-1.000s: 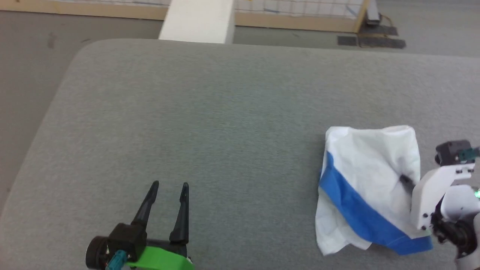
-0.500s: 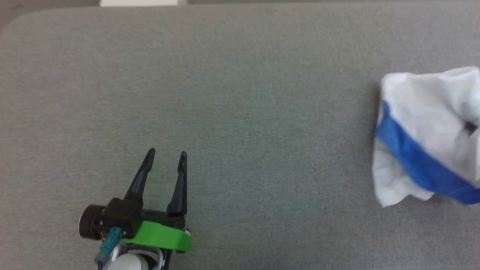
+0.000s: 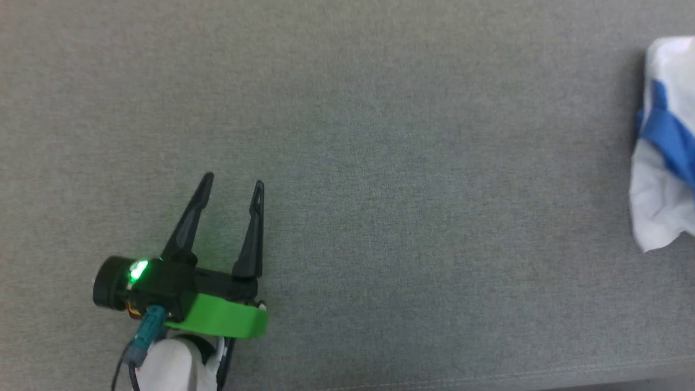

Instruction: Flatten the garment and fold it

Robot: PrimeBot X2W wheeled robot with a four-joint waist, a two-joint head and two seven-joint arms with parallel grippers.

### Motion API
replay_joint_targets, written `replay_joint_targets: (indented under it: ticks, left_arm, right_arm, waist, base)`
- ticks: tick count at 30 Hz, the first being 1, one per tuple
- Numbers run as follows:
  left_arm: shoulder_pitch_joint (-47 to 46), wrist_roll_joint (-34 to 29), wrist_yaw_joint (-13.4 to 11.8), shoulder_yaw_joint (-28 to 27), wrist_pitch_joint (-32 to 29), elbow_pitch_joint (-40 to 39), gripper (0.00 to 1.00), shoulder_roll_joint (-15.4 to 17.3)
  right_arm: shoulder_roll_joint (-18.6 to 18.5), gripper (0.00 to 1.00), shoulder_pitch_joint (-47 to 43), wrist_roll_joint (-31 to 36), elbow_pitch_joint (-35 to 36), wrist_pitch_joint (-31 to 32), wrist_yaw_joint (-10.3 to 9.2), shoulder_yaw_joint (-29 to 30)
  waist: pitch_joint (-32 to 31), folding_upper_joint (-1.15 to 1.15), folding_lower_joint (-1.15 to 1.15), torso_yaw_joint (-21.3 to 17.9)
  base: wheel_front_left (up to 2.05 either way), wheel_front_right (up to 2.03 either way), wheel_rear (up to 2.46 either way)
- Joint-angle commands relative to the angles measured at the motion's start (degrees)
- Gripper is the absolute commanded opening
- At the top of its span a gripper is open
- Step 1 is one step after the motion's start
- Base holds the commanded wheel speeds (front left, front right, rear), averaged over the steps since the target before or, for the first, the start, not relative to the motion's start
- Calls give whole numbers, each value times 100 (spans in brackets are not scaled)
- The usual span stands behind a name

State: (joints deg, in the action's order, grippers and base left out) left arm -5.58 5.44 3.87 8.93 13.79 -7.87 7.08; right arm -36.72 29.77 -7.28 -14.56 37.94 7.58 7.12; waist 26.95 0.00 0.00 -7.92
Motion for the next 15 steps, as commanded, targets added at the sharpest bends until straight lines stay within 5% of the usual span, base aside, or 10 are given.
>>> replay_joint_targets:
  ticks: [1, 15]
  left_arm:
    - [-141, -49, -48, 2, -18, -62, 100, 62]
    - [-188, -229, -119, 21, -303, -681, 100, 310]
  right_arm:
    - [-91, 0, 137, 79, -59, -80, -9, 36]
    - [-685, 0, 745, 568, -1160, -831, -9, 150]
  waist:
    - [270, 0, 0, -64]
    - [769, 0, 0, -41]
  base:
    - [0, 0, 0]
    - [0, 0, 0]
